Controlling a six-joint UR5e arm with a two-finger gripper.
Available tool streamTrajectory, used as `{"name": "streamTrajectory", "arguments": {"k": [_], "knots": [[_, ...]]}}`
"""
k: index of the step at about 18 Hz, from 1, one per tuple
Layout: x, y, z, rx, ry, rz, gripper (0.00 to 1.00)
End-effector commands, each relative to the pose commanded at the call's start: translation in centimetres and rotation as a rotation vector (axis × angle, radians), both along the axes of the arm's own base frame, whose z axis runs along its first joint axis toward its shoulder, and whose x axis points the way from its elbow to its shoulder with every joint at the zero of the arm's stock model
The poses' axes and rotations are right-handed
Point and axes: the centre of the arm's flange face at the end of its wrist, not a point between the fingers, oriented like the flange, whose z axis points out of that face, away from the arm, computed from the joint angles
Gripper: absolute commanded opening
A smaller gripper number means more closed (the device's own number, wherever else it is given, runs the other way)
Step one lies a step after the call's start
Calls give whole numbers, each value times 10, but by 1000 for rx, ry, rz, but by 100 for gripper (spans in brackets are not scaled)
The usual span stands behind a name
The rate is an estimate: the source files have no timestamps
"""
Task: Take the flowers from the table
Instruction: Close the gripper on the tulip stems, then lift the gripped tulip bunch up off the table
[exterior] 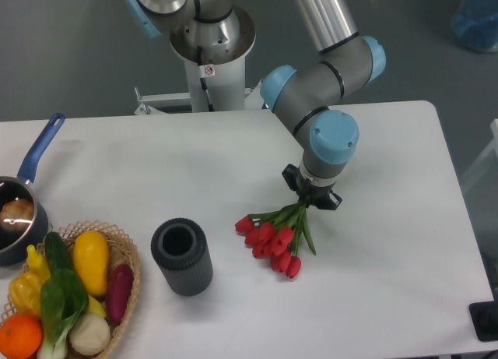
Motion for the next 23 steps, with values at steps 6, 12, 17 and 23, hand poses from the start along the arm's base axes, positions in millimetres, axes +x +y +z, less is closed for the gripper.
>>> {"name": "streamTrajectory", "arguments": {"k": [6, 12, 17, 23], "knots": [[-11, 16, 59, 159, 37, 7, 24], [-26, 21, 119, 347, 58, 20, 24], [-37, 24, 170, 532, 44, 59, 24], [-50, -2, 200, 681, 17, 98, 24]]}}
